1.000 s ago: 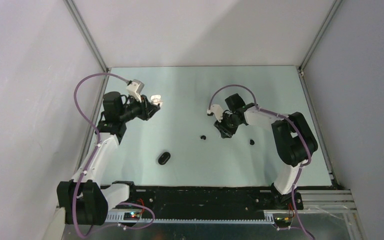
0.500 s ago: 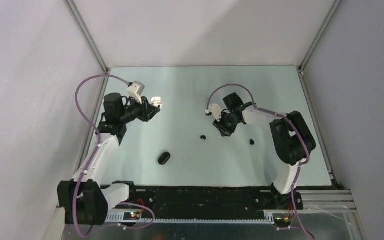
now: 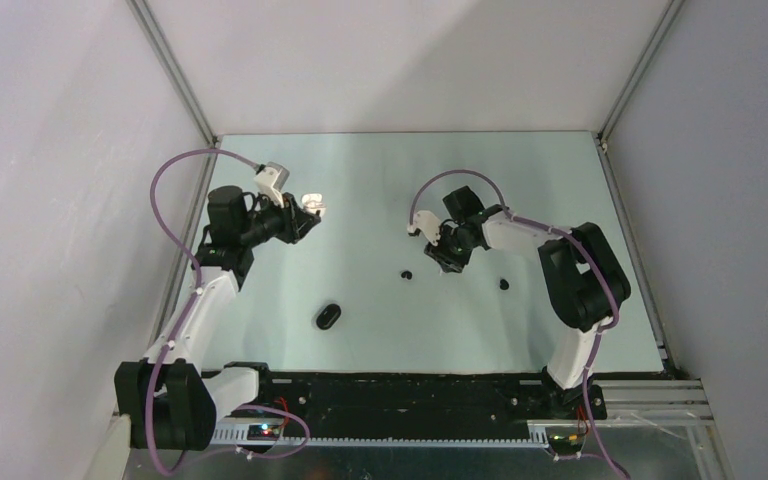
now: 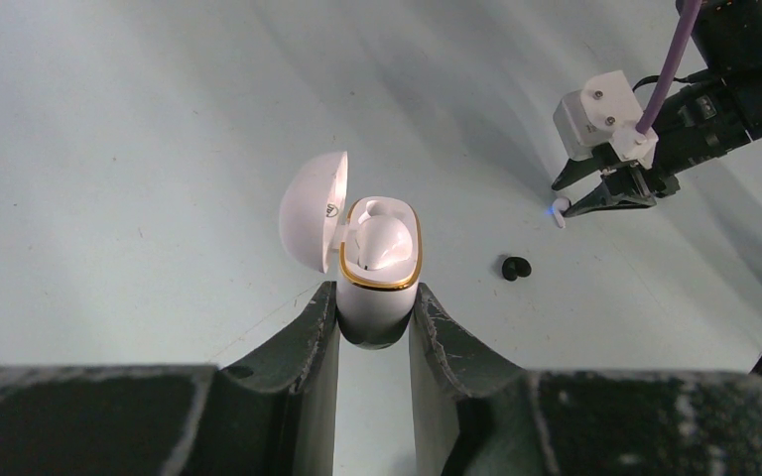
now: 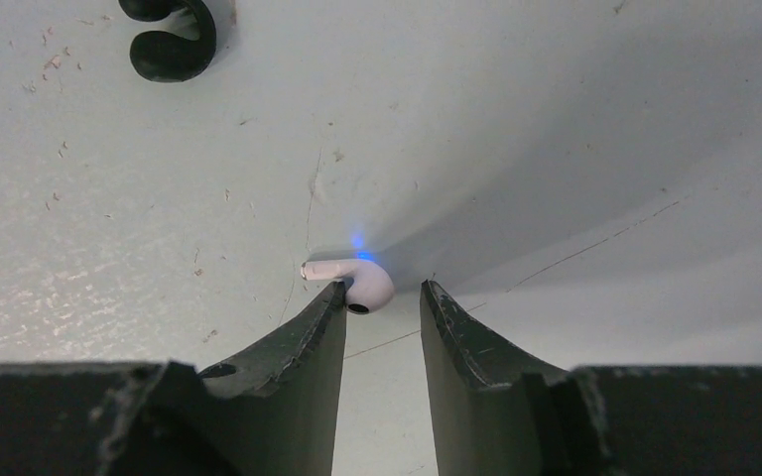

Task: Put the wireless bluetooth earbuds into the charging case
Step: Pick up the earbud from the center of the board.

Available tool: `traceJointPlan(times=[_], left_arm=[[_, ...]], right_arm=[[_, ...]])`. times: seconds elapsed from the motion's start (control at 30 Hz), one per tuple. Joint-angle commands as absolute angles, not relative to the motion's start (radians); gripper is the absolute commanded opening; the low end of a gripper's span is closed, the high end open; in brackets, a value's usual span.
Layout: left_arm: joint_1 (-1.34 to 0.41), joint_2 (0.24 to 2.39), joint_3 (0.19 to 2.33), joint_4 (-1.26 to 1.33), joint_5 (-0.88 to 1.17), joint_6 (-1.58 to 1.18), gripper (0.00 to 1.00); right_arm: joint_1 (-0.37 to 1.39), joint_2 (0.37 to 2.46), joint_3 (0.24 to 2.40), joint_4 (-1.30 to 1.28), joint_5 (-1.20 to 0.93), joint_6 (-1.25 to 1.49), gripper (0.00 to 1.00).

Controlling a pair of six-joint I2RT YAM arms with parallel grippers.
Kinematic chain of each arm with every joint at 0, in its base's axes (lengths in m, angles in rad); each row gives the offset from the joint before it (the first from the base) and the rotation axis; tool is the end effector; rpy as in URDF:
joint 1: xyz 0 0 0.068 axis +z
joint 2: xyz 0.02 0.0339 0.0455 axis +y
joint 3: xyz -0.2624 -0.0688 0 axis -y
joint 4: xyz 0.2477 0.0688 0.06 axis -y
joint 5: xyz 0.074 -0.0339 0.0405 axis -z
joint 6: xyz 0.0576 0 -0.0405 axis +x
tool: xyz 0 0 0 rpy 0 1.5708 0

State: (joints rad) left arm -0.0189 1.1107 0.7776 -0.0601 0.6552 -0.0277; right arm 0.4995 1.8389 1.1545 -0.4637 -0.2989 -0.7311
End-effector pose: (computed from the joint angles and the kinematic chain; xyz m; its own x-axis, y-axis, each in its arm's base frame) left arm 0.2670 -0.0402 0.2785 -0.3989 -0.0144 -0.9169 0.5669 0.7820 -0.2590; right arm 0.3187 0.1932 0.1387 -0.2195 -0.8467 -0.4847 -0.9542 0.2898 -0.0740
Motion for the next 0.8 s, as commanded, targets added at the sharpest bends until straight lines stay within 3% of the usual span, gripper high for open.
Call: traceJointPlan(times=[0.0, 0.2, 0.43, 0.63, 0.77], left_arm=[[-0.011, 1.087, 0.772, -0.013, 0.639, -0.039, 0.0], [-0.011, 1.085, 0.769, -0.013, 0.637, -0.04, 0.0], [-0.011, 1.089, 0.772, -0.011, 0.645, -0.039, 0.0], [-0.031, 1.14, 0.795, 0.009, 0.64, -0.076, 0.0], [-0.104, 1.196, 0.82, 0.081, 0.627, -0.11, 0.0]], right_arm=[[0.513, 1.874, 1.164, -0.456, -0.255, -0.774, 0.39], [0.515, 1.877, 1.165, -0.451, -0.266, -0.807, 0.36], [0.519, 1.845, 1.165, -0.48, -0.262, -0.866, 0.14], [0.543, 1.668, 1.172, -0.528, -0.08, -0.996, 0.0], [0.605, 1.549, 1.218, -0.574, 0.067, -1.037, 0.0]])
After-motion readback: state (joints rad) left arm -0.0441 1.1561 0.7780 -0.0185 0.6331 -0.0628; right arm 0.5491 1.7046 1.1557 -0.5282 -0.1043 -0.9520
